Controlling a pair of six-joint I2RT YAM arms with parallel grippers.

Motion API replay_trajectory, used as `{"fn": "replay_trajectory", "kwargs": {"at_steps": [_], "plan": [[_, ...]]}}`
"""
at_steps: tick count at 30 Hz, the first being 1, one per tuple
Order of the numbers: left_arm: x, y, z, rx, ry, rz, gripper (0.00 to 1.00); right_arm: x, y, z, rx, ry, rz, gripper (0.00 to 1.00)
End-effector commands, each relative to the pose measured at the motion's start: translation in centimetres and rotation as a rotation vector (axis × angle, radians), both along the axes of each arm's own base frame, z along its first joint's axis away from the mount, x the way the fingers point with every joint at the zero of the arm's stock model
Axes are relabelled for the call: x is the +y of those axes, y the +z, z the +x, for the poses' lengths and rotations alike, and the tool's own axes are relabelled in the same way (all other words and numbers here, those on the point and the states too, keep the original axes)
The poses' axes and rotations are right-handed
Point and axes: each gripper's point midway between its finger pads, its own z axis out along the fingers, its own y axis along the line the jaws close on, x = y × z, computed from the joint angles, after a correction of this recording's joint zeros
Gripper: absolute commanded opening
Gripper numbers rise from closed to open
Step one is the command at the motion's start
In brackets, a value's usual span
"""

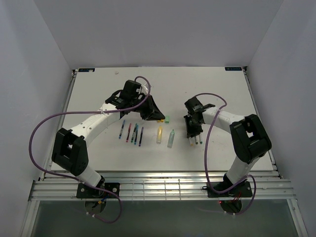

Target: Open the pen caps

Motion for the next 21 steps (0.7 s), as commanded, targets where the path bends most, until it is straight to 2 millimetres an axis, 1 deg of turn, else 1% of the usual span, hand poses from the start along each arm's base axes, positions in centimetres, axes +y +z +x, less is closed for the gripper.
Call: {"fn": "replay_trajectory", "kwargs": {"at_steps": [1, 5, 6, 8, 10, 11, 12, 13, 14, 15, 16, 17, 18, 19, 20, 21], "plan": [[-0.2, 1.4, -0.2, -0.042, -0.036, -0.032, 0.0, 0.1, -0.3, 0.7, -0.014, -0.001, 0.003, 0.27], [-0.6, 1.1, 0.3, -0.034, -0.04, -0.031, 0.0, 0.4, -0.1, 1.0, -0.017, -0.003, 0.01, 0.38], [-0.7, 1.2, 0.5, -0.035, -0.039, -0.03, 0.0, 0.4, -0.1, 1.1, -0.016, -0.004, 0.012, 0.39], [-0.9, 0.6, 0.9, -0.018, -0.036, -0.026, 0.0, 0.6, 0.1, 1.1, -0.015, 0.0, 0.019, 0.42], [-1.2, 0.5, 1.2, -0.014, -0.034, -0.025, 0.0, 0.8, 0.8, 1.6, -0.035, -0.002, 0.024, 0.42], [-1.4, -0.1, 1.6, -0.004, -0.03, -0.018, 0.0, 0.9, 1.3, 1.8, -0.046, -0.002, 0.03, 0.43], [-1.7, -0.3, 1.6, -0.001, -0.037, -0.015, 0.0, 1.3, 2.8, 2.5, -0.078, 0.0, 0.047, 0.43], [-2.1, -0.1, 1.9, -0.009, -0.039, -0.016, 0.0, 1.5, 3.8, 2.9, -0.098, 0.0, 0.059, 0.43], [-2.5, -0.9, 2.1, 0.003, -0.042, -0.005, 0.0, 1.7, 4.9, 3.3, -0.121, 0.002, 0.072, 0.44], [-3.0, -1.2, 2.1, -0.001, -0.053, 0.002, 0.0, 1.7, 6.6, 3.3, -0.139, 0.001, 0.083, 0.44], [-3.6, -1.0, 2.3, -0.01, -0.062, 0.001, 0.0, 2.3, 9.0, 4.4, -0.188, -0.002, 0.109, 0.46], [-4.0, -1.2, 2.3, -0.01, -0.067, 0.007, 0.0, 2.3, 10.3, 4.7, -0.208, -0.005, 0.115, 0.48], [-4.8, -2.4, 2.2, 0.003, -0.08, 0.025, 0.0, 2.1, 12.1, 4.8, -0.238, -0.012, 0.123, 0.5], [-5.2, -2.4, 2.4, -0.003, -0.082, 0.026, 0.0, 1.8, 14.0, 4.8, -0.255, -0.025, 0.123, 0.53], [-5.4, -2.8, 2.5, 0.004, -0.083, 0.034, 0.0, 1.5, 14.9, 4.6, -0.264, -0.032, 0.126, 0.55], [-5.8, -4.0, 2.7, 0.021, -0.081, 0.052, 0.0, 1.0, 16.3, 4.2, -0.286, -0.041, 0.132, 0.57]]}}
